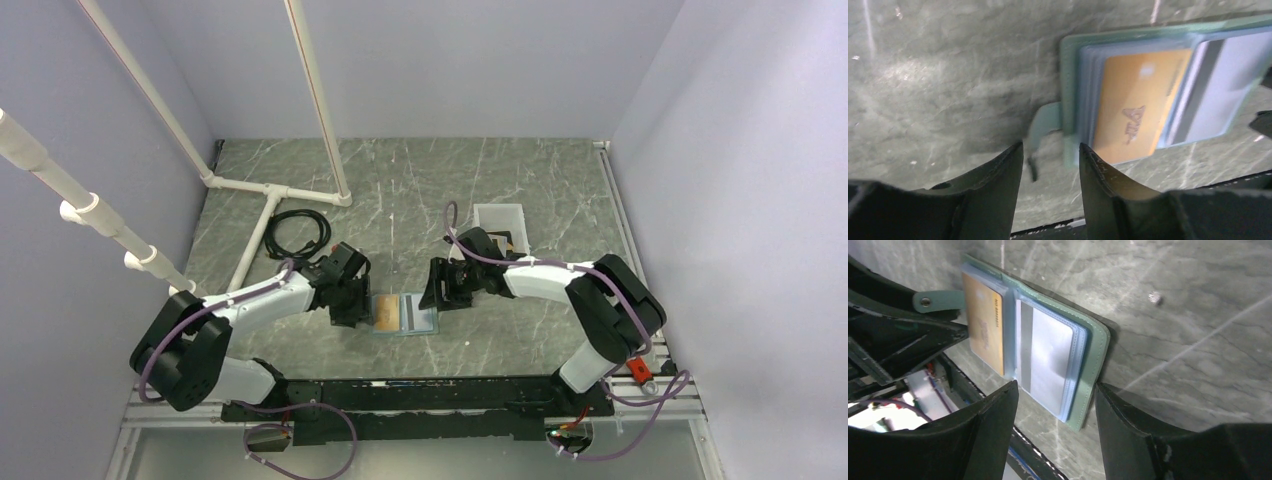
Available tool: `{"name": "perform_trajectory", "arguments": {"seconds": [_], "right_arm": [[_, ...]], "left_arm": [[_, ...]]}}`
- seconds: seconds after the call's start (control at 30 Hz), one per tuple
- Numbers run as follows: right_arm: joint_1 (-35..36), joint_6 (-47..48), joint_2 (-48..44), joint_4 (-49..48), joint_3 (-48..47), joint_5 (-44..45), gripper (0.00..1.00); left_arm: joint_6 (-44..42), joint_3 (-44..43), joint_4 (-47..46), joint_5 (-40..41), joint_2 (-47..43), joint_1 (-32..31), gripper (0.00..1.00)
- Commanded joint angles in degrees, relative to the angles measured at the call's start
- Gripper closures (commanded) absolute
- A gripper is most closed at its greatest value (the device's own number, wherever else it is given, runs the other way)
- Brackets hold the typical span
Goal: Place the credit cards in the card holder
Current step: Close the card holder at the center of the board.
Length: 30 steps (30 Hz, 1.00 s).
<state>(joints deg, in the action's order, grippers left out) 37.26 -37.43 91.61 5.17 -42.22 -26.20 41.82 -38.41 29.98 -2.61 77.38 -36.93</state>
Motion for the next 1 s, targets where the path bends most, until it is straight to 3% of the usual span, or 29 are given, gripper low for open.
{"name": "perform_trajectory", "arguments": {"seconds": [0.0, 0.23, 0.5, 0.6, 0.7, 0.77, 0.87, 0.97], "right_arm": [[0.66, -5.25, 1.09, -10.80, 2.66, -5.19, 0.40], [1.86, -9.35, -2.45, -20.36, 3.01, -13.89, 0.41], [5.42, -12.35, -2.08, -23.73, -1.67, -14.80, 0.42], [7.00, -13.81, 1.44, -26.85, -3.30, -16.83, 0.42], [6.92, -14.12, 3.23, -28.45, -3.05, -17.73, 0.43], [6.94, -11.23, 3.60, -24.87, -3.84, -15.89, 0.42], [6.87, -9.78, 6.24, -23.69, -4.98, -17.00, 0.43], [6.95, -9.92, 8.72, -25.28, -5.08, -17.79, 0.53]], "left_arm": [[2.29, 2.62, -7.95, -3.96, 2.83, 0.10, 0.53], [3.53, 4.39, -12.50, -6.56, 3.61, -0.07, 0.60], [4.21, 4.24, -10.62, -5.73, 1.10, -0.07, 0.63], [5.43, 4.75, -8.02, -4.09, -2.80, -0.01, 0.56], [6.60, 4.91, -4.20, -2.14, -7.88, 0.10, 0.36], [7.28, 4.98, -2.38, -1.28, -11.12, 0.18, 0.29], [8.13, 4.94, -0.54, -0.08, -14.77, 0.44, 0.29], [8.36, 4.46, 0.62, 1.63, -16.38, 0.67, 0.37]]}}
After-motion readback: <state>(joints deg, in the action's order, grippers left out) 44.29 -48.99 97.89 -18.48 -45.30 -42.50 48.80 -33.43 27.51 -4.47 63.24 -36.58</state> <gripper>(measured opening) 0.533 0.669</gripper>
